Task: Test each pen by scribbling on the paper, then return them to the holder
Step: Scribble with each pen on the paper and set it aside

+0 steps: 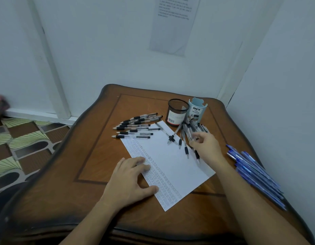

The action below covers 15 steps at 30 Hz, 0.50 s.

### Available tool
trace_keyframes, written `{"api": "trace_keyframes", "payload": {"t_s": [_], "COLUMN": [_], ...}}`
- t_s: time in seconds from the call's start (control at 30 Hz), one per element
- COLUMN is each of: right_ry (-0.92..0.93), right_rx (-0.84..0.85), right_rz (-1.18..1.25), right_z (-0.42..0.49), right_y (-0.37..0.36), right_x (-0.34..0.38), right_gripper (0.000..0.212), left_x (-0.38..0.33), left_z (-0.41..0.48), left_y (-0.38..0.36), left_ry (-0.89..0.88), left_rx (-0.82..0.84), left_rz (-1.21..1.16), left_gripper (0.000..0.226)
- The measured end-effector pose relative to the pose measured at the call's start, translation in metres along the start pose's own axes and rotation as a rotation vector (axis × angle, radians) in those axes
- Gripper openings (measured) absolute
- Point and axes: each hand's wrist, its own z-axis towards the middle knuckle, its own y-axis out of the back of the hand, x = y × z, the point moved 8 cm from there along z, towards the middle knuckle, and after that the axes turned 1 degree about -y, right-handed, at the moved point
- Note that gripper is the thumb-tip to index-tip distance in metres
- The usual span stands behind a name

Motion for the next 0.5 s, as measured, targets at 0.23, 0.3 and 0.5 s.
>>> {"api": "trace_keyframes", "payload": {"t_s": [0.23,0.3,0.5], "right_ry": [0.033,0.043,0.202], "right_rx": [-0.084,-0.066,-0.129], "right_rz": [-0.463,-0.605,-0.546], "right_z": [0.047,0.054,0.037], "right_y": [0.002,-0.007,-0.015], "right_x": [0.015,0.009,0.010], "right_gripper": [0.021,0.022,0.030], "left_x": [-0.002,0.000,0.004], "left_z": [0.000,0.000,0.001], "left_y": [0.001,0.002,0.000], "left_ry": [0.005,-0.006,-0.028], "left_rx": [0.015,-0.022,-0.077], "left_rz": [-0.026,-0.045,-0.058], "left_gripper": [0.069,0.062,0.051]}}
